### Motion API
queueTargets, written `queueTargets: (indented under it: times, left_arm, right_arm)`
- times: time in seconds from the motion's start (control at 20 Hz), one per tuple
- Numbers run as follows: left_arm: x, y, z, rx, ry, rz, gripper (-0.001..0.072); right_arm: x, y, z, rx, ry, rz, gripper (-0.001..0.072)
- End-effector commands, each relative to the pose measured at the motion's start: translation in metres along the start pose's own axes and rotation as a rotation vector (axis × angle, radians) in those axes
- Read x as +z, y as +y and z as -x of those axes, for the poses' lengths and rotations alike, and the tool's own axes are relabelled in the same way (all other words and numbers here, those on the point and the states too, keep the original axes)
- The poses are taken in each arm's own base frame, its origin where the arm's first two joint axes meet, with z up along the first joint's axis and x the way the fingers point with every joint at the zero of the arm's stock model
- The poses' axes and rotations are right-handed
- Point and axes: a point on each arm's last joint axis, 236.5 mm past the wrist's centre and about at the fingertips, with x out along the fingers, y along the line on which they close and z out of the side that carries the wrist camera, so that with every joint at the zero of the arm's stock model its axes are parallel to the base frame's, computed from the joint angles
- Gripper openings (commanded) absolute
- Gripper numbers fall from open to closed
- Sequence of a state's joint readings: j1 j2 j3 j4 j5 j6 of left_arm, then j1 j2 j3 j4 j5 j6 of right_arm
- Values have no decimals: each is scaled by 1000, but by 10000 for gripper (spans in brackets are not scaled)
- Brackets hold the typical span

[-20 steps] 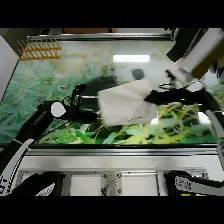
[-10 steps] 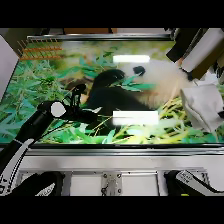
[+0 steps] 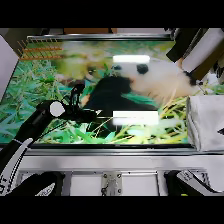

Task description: Fold the clothes and pants, and hang the long-sleeved shirts on hangers.

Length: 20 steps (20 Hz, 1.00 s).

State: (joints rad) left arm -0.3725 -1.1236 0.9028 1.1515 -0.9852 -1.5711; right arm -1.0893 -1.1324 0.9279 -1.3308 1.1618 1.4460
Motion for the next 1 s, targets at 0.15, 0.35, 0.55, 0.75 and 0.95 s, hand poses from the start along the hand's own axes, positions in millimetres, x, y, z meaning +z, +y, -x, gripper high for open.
queueTargets:
  times: [0.15, 0.35, 0.55, 0.75, 0.95]
  left_arm:
    - [7, 17, 5, 16, -18, 46, 25]
    - [7, 16, 5, 15, -18, 46, 25]
    - [7, 16, 5, 16, -17, 45, 26]
    - [7, 16, 5, 16, -20, 45, 25]
    - [7, 16, 5, 16, -20, 45, 25]
  right_arm:
    - [55, 45, 81, 72, -343, 55, 633]
    - [9, 212, 139, 512, -428, 376, 633]
    - [-108, 319, 150, 740, -259, 732, 633]
    - [-202, 357, 160, 857, -175, 1062, 633]
    - [-225, 362, 164, 885, -156, 1142, 633]
